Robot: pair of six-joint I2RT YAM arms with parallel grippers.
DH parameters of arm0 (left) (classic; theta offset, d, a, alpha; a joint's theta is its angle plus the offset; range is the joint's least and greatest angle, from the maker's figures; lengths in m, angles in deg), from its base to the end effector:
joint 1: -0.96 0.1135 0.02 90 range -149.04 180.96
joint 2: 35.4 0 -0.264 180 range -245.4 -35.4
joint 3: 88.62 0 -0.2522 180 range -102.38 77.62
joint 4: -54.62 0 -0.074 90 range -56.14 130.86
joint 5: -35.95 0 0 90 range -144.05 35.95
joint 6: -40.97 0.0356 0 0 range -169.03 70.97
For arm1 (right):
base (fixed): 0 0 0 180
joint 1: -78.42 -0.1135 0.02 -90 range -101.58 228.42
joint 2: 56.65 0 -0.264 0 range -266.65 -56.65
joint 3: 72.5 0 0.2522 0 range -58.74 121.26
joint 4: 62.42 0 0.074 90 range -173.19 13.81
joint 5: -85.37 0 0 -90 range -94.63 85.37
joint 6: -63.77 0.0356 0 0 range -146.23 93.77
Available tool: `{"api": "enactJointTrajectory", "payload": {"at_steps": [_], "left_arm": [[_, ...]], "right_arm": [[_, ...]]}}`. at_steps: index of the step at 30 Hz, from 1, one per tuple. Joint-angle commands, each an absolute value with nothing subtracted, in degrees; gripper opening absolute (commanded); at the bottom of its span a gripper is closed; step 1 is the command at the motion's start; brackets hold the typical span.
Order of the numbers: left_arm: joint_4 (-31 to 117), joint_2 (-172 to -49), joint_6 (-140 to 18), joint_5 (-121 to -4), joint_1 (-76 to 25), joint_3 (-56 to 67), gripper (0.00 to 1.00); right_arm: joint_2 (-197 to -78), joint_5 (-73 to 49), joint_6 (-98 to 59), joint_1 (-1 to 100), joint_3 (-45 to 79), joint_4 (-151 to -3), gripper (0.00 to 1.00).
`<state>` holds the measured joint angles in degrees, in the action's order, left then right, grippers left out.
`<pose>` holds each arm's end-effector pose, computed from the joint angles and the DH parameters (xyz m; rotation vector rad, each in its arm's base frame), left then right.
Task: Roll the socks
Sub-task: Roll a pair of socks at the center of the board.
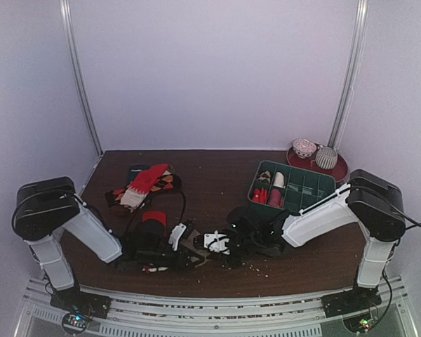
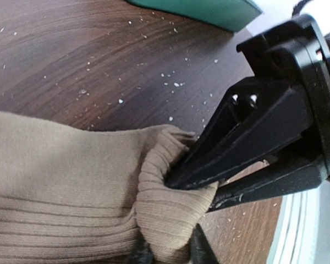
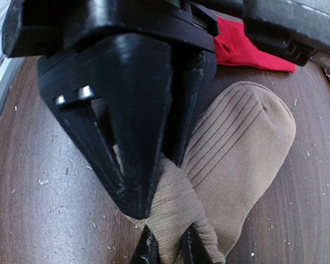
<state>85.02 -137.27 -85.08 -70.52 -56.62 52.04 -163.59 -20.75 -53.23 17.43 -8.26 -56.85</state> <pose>0.1428 -0.2436 0.0906 0.6303 2.2978 -1.1926 0.1701 0.3271 0.1297 -1.6834 1.5145 0.6341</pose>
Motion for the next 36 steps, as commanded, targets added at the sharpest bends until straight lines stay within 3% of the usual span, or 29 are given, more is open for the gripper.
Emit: {"api": "enactJointTrajectory", "payload": {"at_steps": [1, 4, 12, 14, 18, 25, 36], "left_arm": [[59.85, -134.87, -76.88, -68.7, -57.22, 50.14, 0.36], [55.38, -129.23, -74.14, -67.23, -56.66, 47.82, 0.56], [47.0, -120.84, -70.71, -63.51, -53.27, 44.7, 0.58], [47.02, -118.52, -70.41, -63.55, -51.22, 45.23, 0.54], [46.38, -117.59, -68.98, -63.74, -45.84, 44.1, 0.34], [48.08, -129.46, -66.05, -69.37, -44.48, 36.17, 0.2], [47.57, -141.42, -61.64, -72.32, -44.49, 30.76, 0.13]], "right_arm": [[-167.21, -19.09, -48.56, 17.09, -9.23, -66.75, 0.07], [-167.76, -18.91, -47.27, 17.12, -9.89, -67.41, 0.07], [-167.38, -18.41, -46.29, 16.98, -10.68, -68.76, 0.07], [-166.69, -18.11, -45.93, 16.97, -11.08, -69.15, 0.07], [-165.39, -17.5, -44.86, 16.74, -12.53, -68.85, 0.07], [-164.58, -16.39, -43.58, 15.77, -12.99, -68.59, 0.07], [-163.45, -15.3, -44.04, 13.38, -12.24, -71.17, 0.07]]}}
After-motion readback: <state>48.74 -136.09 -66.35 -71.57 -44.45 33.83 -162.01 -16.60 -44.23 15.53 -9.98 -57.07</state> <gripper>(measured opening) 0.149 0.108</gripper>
